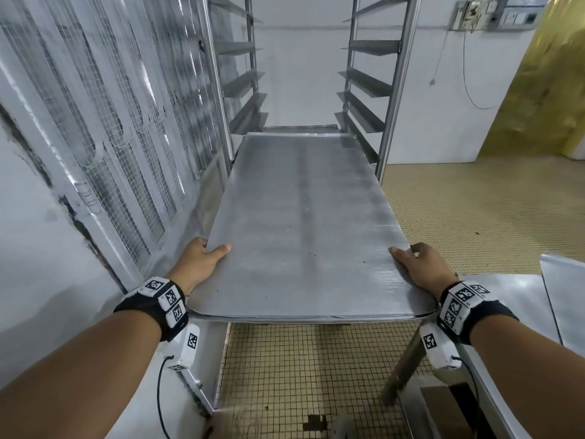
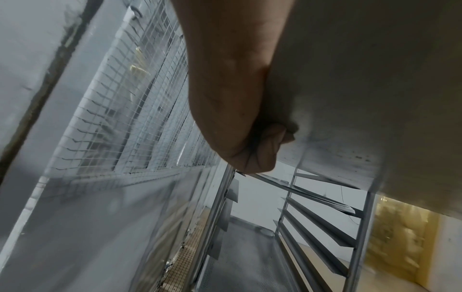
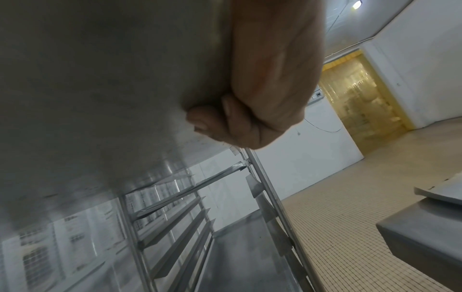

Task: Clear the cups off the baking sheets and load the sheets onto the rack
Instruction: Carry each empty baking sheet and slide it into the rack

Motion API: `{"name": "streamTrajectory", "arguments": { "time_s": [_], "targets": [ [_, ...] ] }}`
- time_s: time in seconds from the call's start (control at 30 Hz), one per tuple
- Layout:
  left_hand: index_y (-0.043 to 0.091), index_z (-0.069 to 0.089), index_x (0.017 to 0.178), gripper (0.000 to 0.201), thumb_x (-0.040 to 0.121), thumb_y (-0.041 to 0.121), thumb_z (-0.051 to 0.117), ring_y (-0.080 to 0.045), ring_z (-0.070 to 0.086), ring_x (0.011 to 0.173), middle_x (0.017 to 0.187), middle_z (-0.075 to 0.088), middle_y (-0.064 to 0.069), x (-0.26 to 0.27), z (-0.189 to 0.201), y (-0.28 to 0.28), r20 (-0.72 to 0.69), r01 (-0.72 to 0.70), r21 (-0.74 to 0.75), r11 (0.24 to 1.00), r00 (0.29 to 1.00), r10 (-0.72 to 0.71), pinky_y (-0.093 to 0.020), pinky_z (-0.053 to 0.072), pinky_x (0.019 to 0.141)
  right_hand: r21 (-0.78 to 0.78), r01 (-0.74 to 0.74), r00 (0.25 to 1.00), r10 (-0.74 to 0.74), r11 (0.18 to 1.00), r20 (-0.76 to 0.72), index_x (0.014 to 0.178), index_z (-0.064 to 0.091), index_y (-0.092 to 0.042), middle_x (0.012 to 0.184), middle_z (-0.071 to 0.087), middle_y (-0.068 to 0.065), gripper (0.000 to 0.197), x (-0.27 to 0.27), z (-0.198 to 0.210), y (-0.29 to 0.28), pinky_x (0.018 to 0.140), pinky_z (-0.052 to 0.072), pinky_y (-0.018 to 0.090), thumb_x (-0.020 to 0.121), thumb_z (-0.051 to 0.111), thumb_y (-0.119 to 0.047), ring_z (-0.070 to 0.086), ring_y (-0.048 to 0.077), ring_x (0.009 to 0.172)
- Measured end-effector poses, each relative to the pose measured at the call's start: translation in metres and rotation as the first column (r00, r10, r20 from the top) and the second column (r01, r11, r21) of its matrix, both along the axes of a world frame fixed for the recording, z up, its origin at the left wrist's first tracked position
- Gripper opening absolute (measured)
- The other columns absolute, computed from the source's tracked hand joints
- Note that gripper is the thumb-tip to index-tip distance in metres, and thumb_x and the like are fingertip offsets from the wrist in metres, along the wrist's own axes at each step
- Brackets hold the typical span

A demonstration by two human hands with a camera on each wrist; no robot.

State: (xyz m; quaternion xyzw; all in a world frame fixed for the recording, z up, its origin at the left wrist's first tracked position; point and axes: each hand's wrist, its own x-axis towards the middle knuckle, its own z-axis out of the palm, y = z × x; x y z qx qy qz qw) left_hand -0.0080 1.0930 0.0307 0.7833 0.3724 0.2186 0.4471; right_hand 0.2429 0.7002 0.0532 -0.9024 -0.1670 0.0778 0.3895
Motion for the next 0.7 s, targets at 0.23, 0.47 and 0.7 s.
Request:
{"name": "streamTrajectory", "arguments": {
  "time_s": [0.23,0.47,0.7],
  "targets": [
    [0.009,0.057,0.12,0.06,0.084,0.053,0.075,-0.025,0.069,0.098,0.112,0.069,-0.006,0.045,-0.003,0.039,-0.023,-0.005,-0.009,1.0,1.0,0.005,-0.04,0.056,0.088,0.022,0.011,1.0,-0.01,1.0,-0.024,0.1,0.057,-0.007,0.088,0.069,0.008,0.046,0.043,0.0,0.031,0.072,0.044,0.034,0.092,0.063,-0.051,0.064,0.026,0.083],
    [0.012,0.058,0.125,0.077,0.073,0.068,0.074,-0.022,0.07,0.097,0.114,0.071,-0.004,0.094,-0.002,0.075,-0.034,-0.008,-0.027,1.0,0.999,0.008,-0.046,0.057,0.092,0.041,0.005,1.0,-0.004,0.999,-0.024,0.094,0.059,-0.011,0.083,0.067,0.003,0.037,0.093,0.008,0.066,0.068,0.042,0.032,0.093,0.063,-0.048,0.062,0.017,0.076],
    [0.016,0.064,0.118,0.083,0.06,0.074,0.075,-0.021,0.075,0.089,0.104,0.076,-0.001,0.144,0.008,0.111,-0.007,0.008,-0.097,0.995,1.0,-0.009,-0.047,0.06,0.087,0.053,0.002,0.999,0.0,0.999,-0.04,0.098,0.062,-0.01,0.087,0.069,0.005,0.041,0.148,0.016,0.101,0.075,0.048,0.035,0.092,0.064,-0.05,0.066,0.023,0.08]
  ]
}}
